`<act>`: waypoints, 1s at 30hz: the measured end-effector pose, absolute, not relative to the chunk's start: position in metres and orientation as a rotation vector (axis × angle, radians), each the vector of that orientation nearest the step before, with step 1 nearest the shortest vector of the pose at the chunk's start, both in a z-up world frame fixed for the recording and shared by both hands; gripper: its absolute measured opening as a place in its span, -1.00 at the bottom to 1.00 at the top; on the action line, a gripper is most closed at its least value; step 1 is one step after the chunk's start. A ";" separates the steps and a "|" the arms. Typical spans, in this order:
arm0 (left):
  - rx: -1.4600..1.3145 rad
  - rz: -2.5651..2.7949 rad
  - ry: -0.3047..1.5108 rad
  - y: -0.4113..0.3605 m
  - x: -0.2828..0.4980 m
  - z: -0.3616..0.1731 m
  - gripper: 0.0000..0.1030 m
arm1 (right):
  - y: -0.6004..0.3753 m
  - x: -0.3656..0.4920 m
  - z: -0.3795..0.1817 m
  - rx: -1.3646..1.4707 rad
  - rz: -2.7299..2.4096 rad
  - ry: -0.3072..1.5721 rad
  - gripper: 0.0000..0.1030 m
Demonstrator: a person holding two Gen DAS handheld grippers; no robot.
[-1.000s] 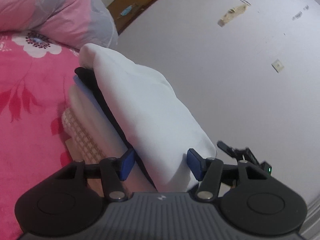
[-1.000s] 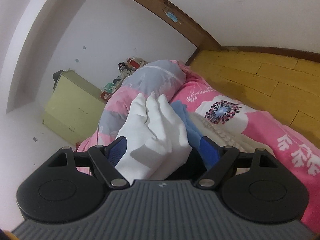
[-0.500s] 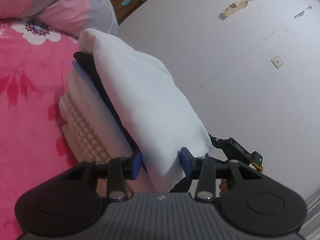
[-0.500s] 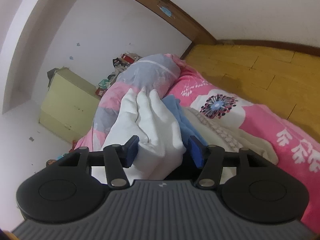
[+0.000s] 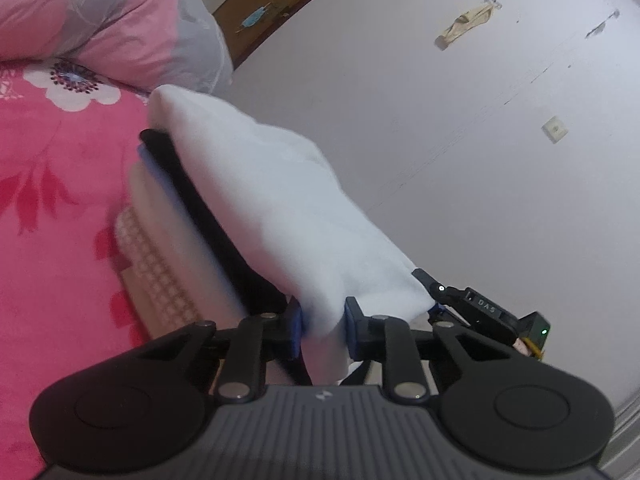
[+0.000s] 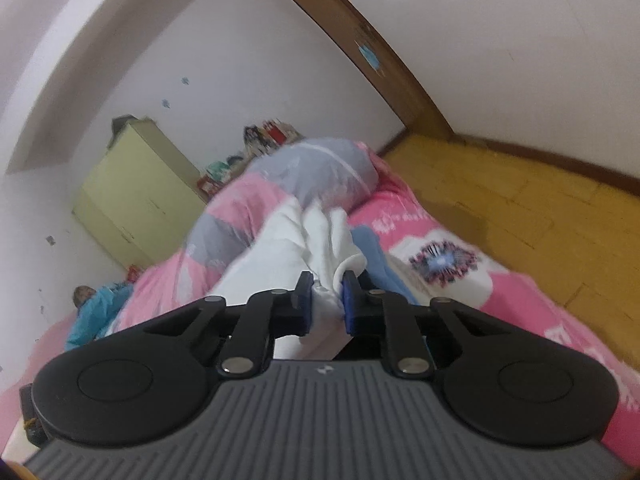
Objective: Fold clothes
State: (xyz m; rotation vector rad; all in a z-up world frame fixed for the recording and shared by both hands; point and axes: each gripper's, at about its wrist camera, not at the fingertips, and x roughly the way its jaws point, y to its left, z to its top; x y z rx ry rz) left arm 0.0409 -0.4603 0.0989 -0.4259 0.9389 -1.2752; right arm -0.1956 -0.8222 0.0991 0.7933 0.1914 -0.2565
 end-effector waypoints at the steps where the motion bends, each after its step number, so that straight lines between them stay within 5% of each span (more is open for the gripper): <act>1: -0.437 -1.283 0.946 -0.460 0.041 0.101 -0.59 | -0.823 -0.197 0.103 0.789 -0.255 0.181 -0.78; 19: -0.395 -1.296 0.952 -0.471 0.017 0.079 -0.57 | -0.851 -0.207 0.071 0.881 -0.282 0.188 -0.79; 27: -0.331 -1.361 0.872 -0.448 0.012 0.082 -0.03 | -0.861 -0.218 0.068 0.888 -0.385 0.198 -0.42; 30: -0.307 -1.381 0.752 -0.430 0.006 0.092 -0.03 | -0.852 -0.227 0.090 0.779 -0.475 0.137 -0.40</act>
